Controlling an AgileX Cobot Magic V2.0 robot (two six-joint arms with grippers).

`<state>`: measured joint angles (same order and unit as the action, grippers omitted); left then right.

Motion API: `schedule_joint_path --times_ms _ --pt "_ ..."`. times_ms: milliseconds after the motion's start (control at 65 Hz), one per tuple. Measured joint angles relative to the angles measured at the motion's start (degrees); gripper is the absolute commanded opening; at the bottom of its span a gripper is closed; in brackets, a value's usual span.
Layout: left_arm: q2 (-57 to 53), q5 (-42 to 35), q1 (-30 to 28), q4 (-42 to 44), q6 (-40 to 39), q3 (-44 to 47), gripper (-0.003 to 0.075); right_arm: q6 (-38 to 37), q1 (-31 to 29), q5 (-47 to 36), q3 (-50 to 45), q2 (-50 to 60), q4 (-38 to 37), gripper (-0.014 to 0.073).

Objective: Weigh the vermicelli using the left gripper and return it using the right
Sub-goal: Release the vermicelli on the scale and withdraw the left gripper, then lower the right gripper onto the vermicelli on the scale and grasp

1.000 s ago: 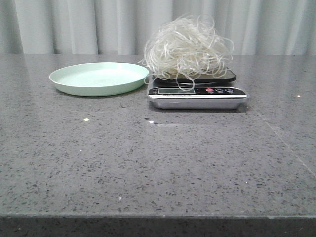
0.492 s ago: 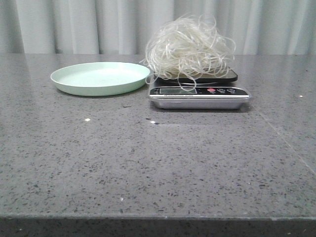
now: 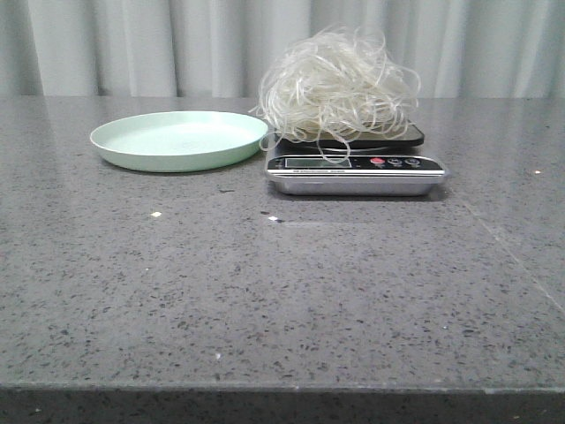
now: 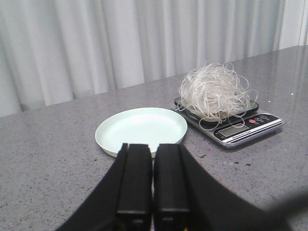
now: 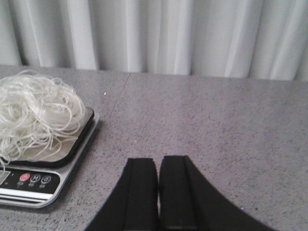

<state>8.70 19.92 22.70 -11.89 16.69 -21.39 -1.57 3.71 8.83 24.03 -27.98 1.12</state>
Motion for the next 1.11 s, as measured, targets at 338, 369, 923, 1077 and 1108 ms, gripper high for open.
schedule_joint_path --times_ms 338,369,923,1077,1108 --pt "0.0 -0.1 0.0 -0.8 0.0 0.0 0.0134 0.0 12.8 13.6 24.2 -20.7 0.4 0.0614" --pt "0.0 -0.1 0.0 -0.8 0.0 0.0 0.0134 0.0 14.4 15.3 27.6 -23.7 0.4 0.0603" --pt "0.0 -0.4 0.0 -0.8 0.0 0.0 0.0134 0.0 22.4 31.9 61.0 -64.9 -0.5 0.0606" --pt "0.0 -0.4 0.0 -0.8 0.0 0.0 0.0134 0.0 22.4 32.4 63.1 -71.2 -0.5 0.0605" --pt "0.0 -0.4 0.0 -0.8 0.0 0.0 0.0134 0.0 22.4 32.8 63.7 -72.4 -0.5 0.0596"
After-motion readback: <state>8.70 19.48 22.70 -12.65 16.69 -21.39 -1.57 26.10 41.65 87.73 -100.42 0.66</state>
